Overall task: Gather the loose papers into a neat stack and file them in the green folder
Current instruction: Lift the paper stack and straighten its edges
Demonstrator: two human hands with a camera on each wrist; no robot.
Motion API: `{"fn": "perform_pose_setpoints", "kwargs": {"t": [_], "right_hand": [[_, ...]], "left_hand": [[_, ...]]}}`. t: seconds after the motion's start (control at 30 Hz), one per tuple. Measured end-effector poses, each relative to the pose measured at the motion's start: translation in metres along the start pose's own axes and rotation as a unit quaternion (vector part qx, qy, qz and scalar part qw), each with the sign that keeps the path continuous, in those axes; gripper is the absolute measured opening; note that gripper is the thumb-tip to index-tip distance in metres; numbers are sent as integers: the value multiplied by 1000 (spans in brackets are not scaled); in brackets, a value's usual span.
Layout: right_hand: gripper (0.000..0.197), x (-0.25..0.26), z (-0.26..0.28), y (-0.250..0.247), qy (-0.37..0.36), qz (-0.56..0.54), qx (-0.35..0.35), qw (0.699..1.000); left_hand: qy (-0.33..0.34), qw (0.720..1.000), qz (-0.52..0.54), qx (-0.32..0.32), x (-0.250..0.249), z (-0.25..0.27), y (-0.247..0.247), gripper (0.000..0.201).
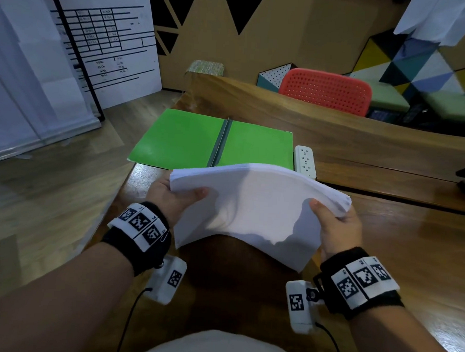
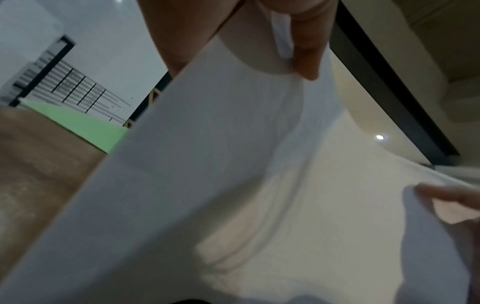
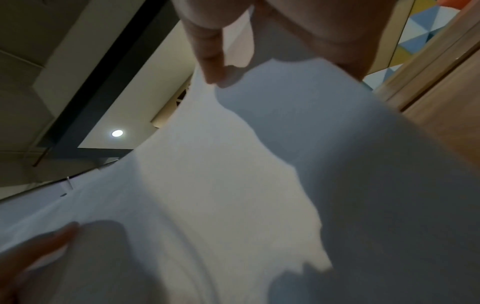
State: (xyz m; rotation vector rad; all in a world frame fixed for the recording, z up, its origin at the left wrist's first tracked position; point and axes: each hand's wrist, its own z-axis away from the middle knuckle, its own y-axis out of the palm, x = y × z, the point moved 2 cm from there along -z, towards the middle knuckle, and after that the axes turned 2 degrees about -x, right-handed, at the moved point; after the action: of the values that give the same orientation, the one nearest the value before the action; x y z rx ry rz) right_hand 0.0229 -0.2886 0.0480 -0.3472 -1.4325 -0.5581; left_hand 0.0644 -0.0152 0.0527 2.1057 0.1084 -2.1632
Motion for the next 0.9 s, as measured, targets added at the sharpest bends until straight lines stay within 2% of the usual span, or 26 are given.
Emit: {"fn": "perform_pose_setpoints", "kwargs": {"t": [0.07,0.13,0.17,0.27,0.4,0.5,0.6,0.73,0.9], "right_hand": [[17,7,3,0,55,-29,18,998],[22,16,3,-1,96,-59,27,993],[24,20,3,-2,97,-73,22,992],[17,28,3,-2,58,-49,32,997],[13,28,1,-2,31,-11,22,999],[11,29,1,-1,20,10,26,999],[17,31,-1,-1,25,-5,16,1000],[25,29,-6,-2,9,15,-7,1000],[24,32,-10,0,-23,37,6,999]], "left_hand": [[29,1000,7,-7,-3,-1,-6,33],[29,999,42,-14,-3,-5,-10,39],[15,998,63,-25,-2,-8,-12,34],[-8,995,65,-69,-4,-13,-10,11],[14,996,53,-70,-9,-13,-7,6],[12,996,48,-69,-10,-14,-7,10],[7,996,59,-69,-11,-14,-7,11],[-7,995,61,-82,-16,-16,-6,26],[-12,997,43,-57,-18,-16,-3,27]]}}
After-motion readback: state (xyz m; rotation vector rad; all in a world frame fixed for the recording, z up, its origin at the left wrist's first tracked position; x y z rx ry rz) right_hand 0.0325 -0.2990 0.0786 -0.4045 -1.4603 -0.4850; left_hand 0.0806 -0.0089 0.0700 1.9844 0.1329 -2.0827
